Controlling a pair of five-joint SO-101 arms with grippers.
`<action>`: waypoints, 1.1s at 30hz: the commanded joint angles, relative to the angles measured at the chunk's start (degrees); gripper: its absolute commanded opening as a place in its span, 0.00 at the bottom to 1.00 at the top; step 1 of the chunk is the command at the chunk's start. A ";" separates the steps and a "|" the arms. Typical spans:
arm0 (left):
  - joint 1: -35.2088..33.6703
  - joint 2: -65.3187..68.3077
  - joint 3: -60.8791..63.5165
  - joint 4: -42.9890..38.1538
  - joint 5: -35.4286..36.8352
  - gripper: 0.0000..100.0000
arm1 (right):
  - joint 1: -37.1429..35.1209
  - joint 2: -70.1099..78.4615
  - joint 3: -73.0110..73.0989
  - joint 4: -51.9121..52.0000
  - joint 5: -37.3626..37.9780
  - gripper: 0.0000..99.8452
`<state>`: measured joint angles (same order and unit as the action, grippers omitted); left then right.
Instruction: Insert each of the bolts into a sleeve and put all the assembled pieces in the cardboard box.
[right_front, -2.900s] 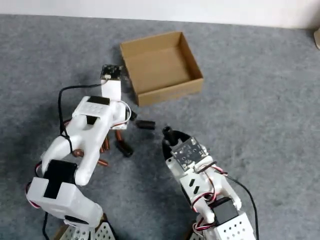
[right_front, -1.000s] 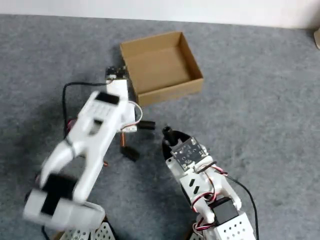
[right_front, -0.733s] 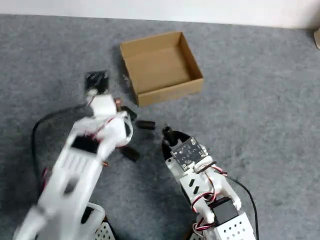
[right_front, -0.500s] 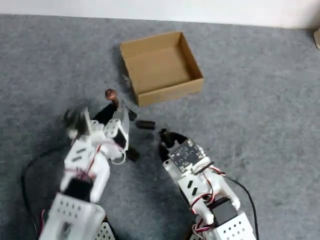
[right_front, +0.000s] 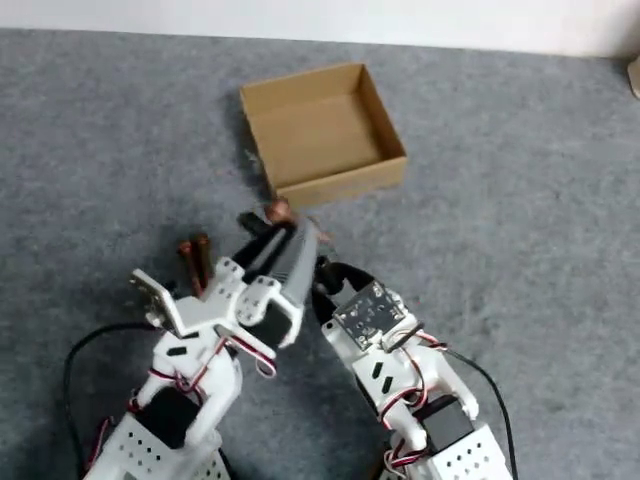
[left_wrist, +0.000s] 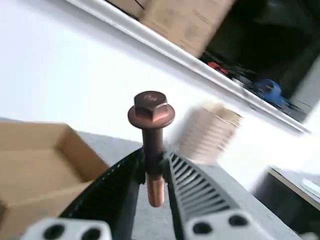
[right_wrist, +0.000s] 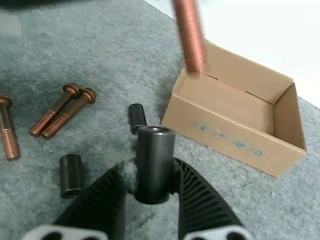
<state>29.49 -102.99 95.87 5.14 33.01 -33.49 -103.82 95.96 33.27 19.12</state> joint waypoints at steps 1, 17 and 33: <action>-0.22 -1.19 0.75 0.09 0.35 0.00 | 0.04 -0.57 5.49 -1.89 0.35 0.00; -0.22 -1.10 1.27 9.32 0.53 0.00 | 3.38 -0.57 5.23 -1.80 0.18 0.00; 2.68 -0.75 1.27 10.81 0.70 0.00 | 2.24 -0.57 2.15 0.57 -3.69 0.00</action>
<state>31.25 -102.99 96.04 15.96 33.27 -30.59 -103.74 95.96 33.36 16.31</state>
